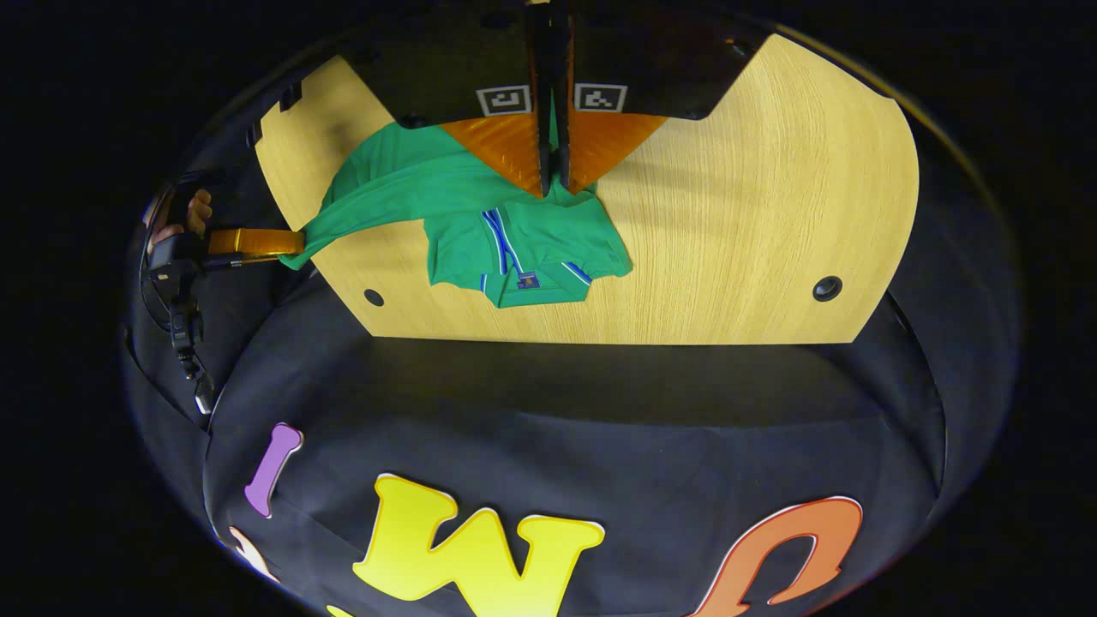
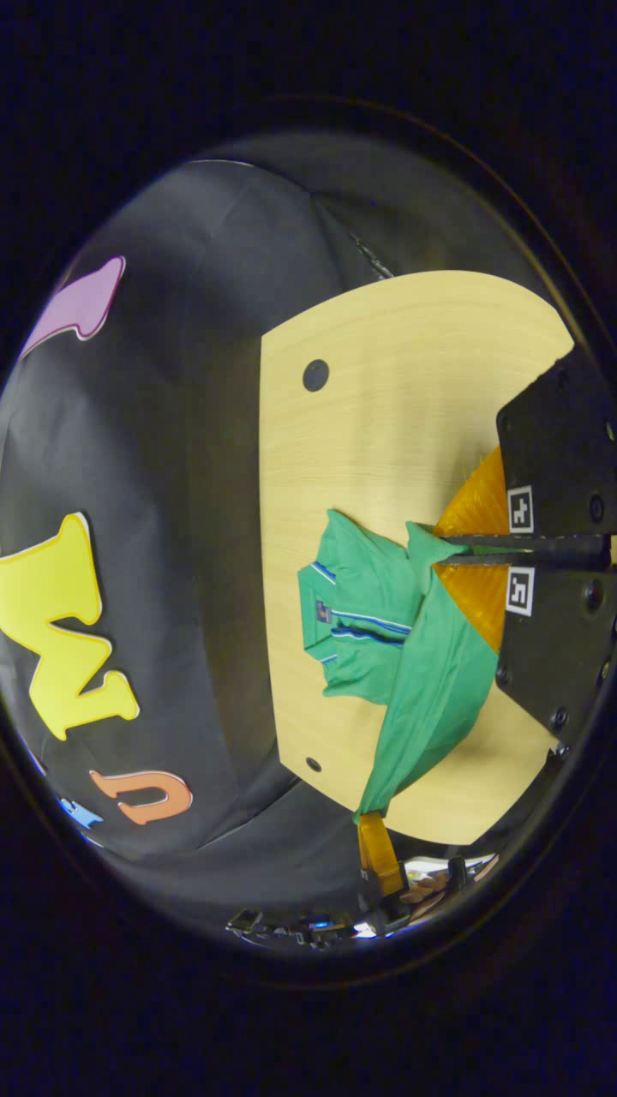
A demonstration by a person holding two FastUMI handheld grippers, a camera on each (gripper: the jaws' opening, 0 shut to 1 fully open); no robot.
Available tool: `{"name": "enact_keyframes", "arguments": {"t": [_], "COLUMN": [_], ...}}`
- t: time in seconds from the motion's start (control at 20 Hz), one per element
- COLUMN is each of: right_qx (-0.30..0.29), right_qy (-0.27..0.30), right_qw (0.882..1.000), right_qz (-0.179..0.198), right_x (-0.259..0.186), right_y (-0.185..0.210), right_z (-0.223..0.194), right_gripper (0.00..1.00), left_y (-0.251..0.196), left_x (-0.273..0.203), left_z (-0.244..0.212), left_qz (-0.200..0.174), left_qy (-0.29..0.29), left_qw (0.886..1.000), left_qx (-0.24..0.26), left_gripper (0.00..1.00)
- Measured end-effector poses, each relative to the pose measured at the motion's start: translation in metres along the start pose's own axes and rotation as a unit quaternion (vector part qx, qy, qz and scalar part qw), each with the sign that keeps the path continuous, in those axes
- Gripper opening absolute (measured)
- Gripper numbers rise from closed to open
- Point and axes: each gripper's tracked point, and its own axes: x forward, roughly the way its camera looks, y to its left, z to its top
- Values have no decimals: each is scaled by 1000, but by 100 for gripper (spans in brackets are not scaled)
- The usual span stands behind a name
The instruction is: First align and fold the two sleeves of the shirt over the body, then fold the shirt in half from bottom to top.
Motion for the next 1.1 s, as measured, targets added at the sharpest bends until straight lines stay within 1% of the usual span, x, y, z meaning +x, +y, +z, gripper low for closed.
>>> {"name": "enact_keyframes", "arguments": {"t": [0.3, 0.5, 0.65, 0.8, 0.9, 1.05, 1.1], "right_qx": [-2, -7, -4, -13, -22, -18, -18], "right_qy": [-12, -31, -37, -42, -34, -26, -23], "right_qw": [1000, 999, 999, 999, 999, 999, 1000], "right_qz": [2, -2, 5, 6, 5, 10, 9], "right_x": [51, 88, 115, 139, 156, 180, 186], "right_y": [-9, -10, -9, -10, -14, -17, -18], "right_z": [48, 84, 101, 108, 103, 91, 87], "right_gripper": [0, 0, 0, 0, 0, 0, 2], "left_y": [25, 44, 59, 75, 85, 96, 99], "left_x": [51, 85, 112, 130, 145, 171, 178], "left_z": [31, 42, 42, 37, 36, 23, 20], "left_qz": [29, 52, 63, 80, 87, 95, 98], "left_qy": [-21, -31, -39, -43, -51, -44, -43], "left_qw": [999, 998, 997, 995, 993, 992, 992], "left_qx": [-15, -16, -38, -48, -59, -65, -66], "left_gripper": [6, 6, 5, 6, 6, 6, 6]}}
